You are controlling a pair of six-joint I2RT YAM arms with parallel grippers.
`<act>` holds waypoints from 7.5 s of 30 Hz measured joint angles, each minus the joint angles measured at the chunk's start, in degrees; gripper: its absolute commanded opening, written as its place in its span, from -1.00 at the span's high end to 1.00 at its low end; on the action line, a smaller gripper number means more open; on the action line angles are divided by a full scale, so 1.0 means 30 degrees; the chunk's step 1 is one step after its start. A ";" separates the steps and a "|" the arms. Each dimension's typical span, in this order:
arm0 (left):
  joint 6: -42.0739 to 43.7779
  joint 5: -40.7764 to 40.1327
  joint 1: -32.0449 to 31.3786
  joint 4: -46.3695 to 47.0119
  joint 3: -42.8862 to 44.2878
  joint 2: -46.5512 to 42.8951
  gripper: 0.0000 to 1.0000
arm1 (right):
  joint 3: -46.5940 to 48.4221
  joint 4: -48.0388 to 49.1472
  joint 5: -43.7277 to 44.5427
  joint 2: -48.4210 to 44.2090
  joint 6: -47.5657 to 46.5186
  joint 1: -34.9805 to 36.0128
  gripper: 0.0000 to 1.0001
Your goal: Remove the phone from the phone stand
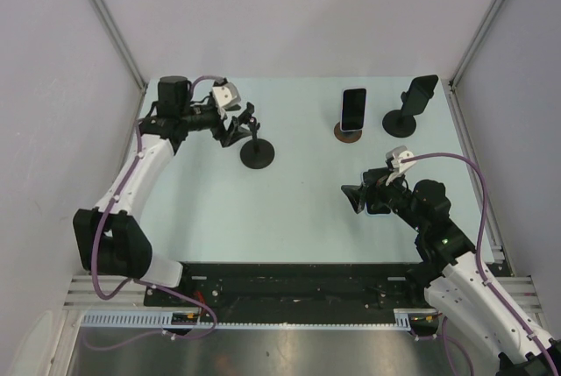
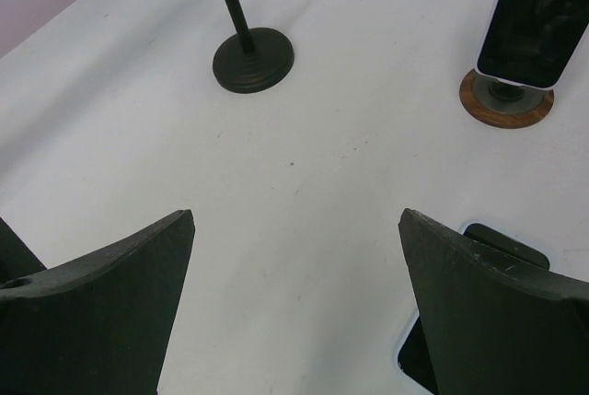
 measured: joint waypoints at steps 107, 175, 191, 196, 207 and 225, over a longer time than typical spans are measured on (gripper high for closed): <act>-1.5001 -1.7639 -0.6127 -0.0852 0.0291 0.1319 -0.07 | -0.0503 0.0678 0.0080 -0.0619 0.0036 0.0073 -0.96; -1.0826 -1.8221 0.5785 -0.0634 0.2688 0.1661 -0.77 | -0.0510 0.0685 0.0874 -0.0284 0.0750 0.0160 -1.00; -1.6538 -1.2611 0.5785 0.0809 -0.1785 -0.7941 -1.00 | 0.3810 -0.0867 0.5676 0.5340 0.1872 -0.0350 -1.00; -1.7879 -0.9872 0.5646 0.1494 -0.4867 -0.9216 -1.00 | 0.5865 -0.0590 0.6564 0.8306 0.1821 -0.1268 -0.99; -1.6524 -1.0921 0.0605 0.1814 -0.7941 -1.0805 -1.00 | 1.0433 0.2579 0.5770 1.5650 0.0918 -0.3242 -1.00; -1.5846 -1.2327 -0.0299 0.1894 -0.8153 -1.0797 -0.99 | 1.4389 0.5923 0.5042 2.2141 -0.0656 -0.3592 -1.00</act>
